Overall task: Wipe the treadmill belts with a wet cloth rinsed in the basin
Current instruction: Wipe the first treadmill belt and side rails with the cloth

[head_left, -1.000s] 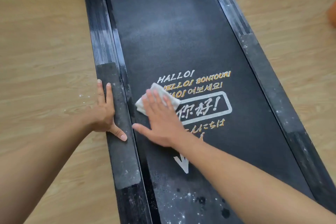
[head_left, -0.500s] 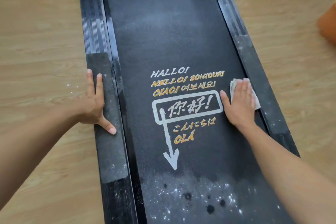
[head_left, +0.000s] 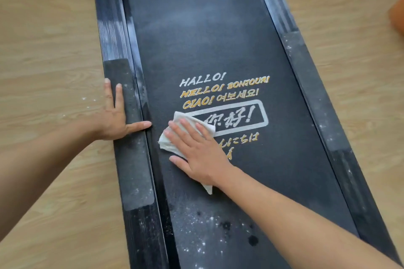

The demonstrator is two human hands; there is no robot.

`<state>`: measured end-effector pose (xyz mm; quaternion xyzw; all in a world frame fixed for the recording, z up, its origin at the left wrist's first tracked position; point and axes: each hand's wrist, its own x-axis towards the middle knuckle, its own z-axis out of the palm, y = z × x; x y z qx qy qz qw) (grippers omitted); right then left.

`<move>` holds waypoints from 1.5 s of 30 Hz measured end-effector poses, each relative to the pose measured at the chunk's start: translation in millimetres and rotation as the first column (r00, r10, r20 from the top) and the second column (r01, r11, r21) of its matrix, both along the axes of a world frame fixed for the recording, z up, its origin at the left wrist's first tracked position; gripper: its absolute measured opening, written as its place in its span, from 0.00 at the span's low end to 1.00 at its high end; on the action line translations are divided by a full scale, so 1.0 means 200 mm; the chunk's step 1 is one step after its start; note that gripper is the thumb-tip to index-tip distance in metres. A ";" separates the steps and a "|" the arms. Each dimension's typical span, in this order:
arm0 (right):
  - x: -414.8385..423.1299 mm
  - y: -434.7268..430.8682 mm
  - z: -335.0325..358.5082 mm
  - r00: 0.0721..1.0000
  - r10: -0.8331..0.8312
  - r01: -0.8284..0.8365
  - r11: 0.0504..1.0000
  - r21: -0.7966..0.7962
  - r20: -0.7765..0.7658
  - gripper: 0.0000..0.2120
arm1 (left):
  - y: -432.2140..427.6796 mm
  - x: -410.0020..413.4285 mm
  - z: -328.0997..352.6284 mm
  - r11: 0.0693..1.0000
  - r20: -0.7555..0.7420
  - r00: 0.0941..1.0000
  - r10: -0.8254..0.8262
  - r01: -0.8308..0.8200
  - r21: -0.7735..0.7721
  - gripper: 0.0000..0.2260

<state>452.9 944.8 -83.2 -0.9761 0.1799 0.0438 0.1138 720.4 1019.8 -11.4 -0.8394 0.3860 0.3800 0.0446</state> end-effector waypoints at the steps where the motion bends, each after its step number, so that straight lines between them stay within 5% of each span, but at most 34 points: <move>1: -0.05 -0.09 0.00 0.997 -0.073 0.073 0.997 -0.001 0.007 0.34 | 0.01 -0.01 0.00 1.000 0.004 1.000 0.009 -0.009 -0.003 0.67; 6: -0.59 -0.67 0.03 0.780 -0.615 0.616 0.787 -0.025 -0.116 0.41 | 0.02 0.00 0.01 1.000 0.005 1.000 -0.004 0.004 0.003 0.68; 11: -0.62 -0.63 0.09 0.546 -0.823 0.838 0.541 0.079 -0.156 0.56 | 0.02 0.01 0.02 1.000 0.004 1.000 -0.011 0.011 0.013 0.64; 14: -0.29 -0.34 0.07 0.703 -0.697 0.710 0.700 0.075 -0.142 0.53 | 0.02 0.01 0.01 1.000 -0.008 1.000 0.002 -0.002 0.005 0.59; 17: 0.05 0.04 0.05 0.931 -0.358 0.364 0.927 0.087 -0.078 0.49 | 0.02 0.02 -0.01 1.000 0.006 1.000 0.021 -0.021 -0.019 0.53; 23: 0.00 0.17 0.01 0.997 0.076 -0.076 0.996 0.045 -0.012 0.42 | 0.02 0.00 -0.05 0.997 0.027 0.998 0.060 -0.059 -0.048 0.51; 27: -0.36 -0.37 0.00 0.952 -0.295 0.293 0.955 -0.039 -0.080 0.41 | 0.02 0.02 -0.09 0.997 0.019 0.998 0.057 -0.056 -0.057 0.51; 30: -0.73 -0.68 0.07 0.744 -0.649 0.655 0.756 -0.020 -0.158 0.45 | 0.02 0.02 -0.11 0.997 0.038 0.998 0.044 -0.041 -0.070 0.51; 36: -0.61 -0.44 0.07 0.509 -0.840 0.860 0.505 0.074 -0.188 0.56 | 0.02 0.05 -0.12 0.998 0.035 0.999 0.025 -0.023 -0.063 0.51; 39: -0.26 -0.19 0.06 0.723 -0.671 0.687 0.723 0.069 -0.166 0.53 | 0.02 0.04 -0.12 0.997 0.047 0.998 0.030 -0.026 -0.068 0.51; 42: 0.04 0.21 0.05 0.943 -0.307 0.320 0.943 0.091 -0.127 0.51 | 0.02 0.03 -0.11 0.997 0.047 0.998 0.037 -0.034 -0.068 0.51; 45: 0.00 0.39 0.03 0.995 0.039 -0.031 0.995 0.093 -0.091 0.46 | 0.02 0.02 -0.10 0.998 0.050 0.998 0.037 -0.034 -0.058 0.52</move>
